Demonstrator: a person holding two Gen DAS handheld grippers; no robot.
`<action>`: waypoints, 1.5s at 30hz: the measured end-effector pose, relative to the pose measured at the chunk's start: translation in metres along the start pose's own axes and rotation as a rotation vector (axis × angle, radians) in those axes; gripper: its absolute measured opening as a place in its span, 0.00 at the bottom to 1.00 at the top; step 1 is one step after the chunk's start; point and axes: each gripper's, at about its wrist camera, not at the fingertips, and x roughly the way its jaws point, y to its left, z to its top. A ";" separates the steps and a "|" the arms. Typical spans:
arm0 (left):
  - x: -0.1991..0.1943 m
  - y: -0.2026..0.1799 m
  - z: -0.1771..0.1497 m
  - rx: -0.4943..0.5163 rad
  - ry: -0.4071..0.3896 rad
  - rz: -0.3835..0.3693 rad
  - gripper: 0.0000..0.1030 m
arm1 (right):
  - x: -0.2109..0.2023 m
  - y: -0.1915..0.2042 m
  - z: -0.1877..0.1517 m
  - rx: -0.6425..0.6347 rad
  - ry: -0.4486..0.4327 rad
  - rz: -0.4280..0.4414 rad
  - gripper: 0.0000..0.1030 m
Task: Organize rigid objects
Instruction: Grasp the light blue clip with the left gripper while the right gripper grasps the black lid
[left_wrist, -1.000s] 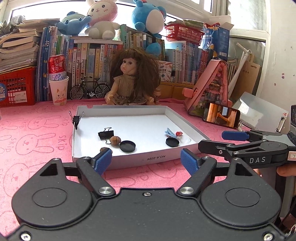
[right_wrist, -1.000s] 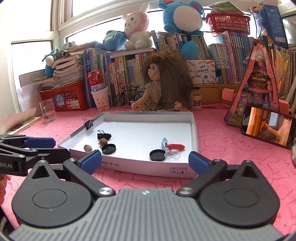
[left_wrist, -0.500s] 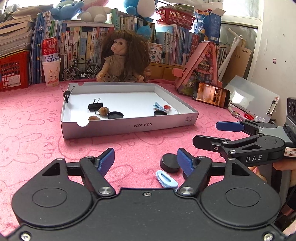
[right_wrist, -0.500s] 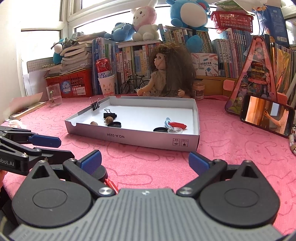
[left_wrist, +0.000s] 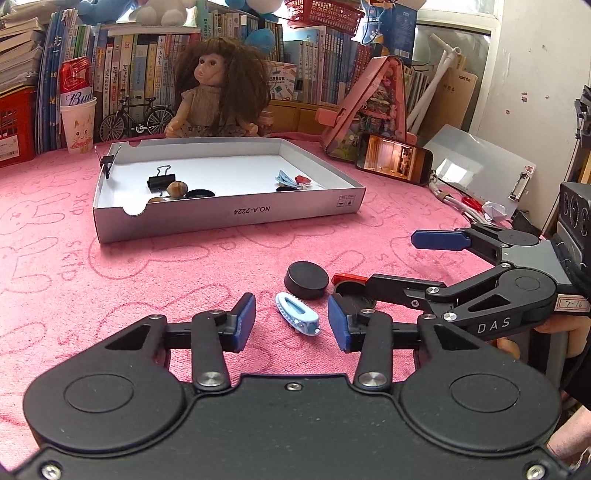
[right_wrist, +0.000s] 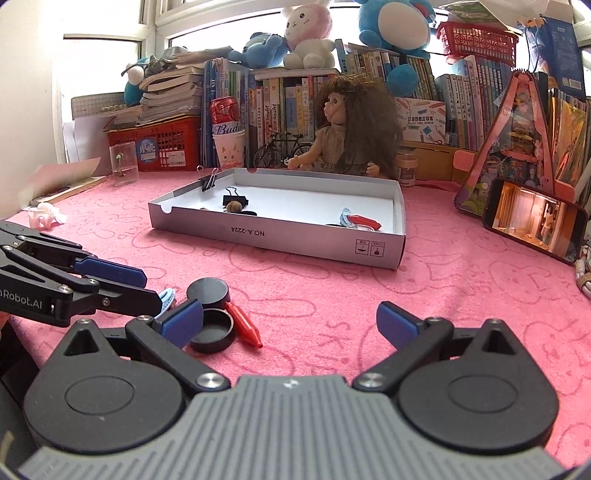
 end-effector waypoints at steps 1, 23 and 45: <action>0.000 -0.001 -0.001 0.007 0.001 0.000 0.40 | -0.001 0.002 -0.001 -0.007 0.002 0.000 1.00; 0.007 0.002 -0.001 -0.036 -0.027 0.090 0.29 | -0.003 0.035 -0.006 -0.032 0.037 0.090 0.60; 0.013 -0.005 -0.002 -0.030 -0.038 0.122 0.15 | -0.002 0.025 -0.003 0.079 -0.004 0.007 0.35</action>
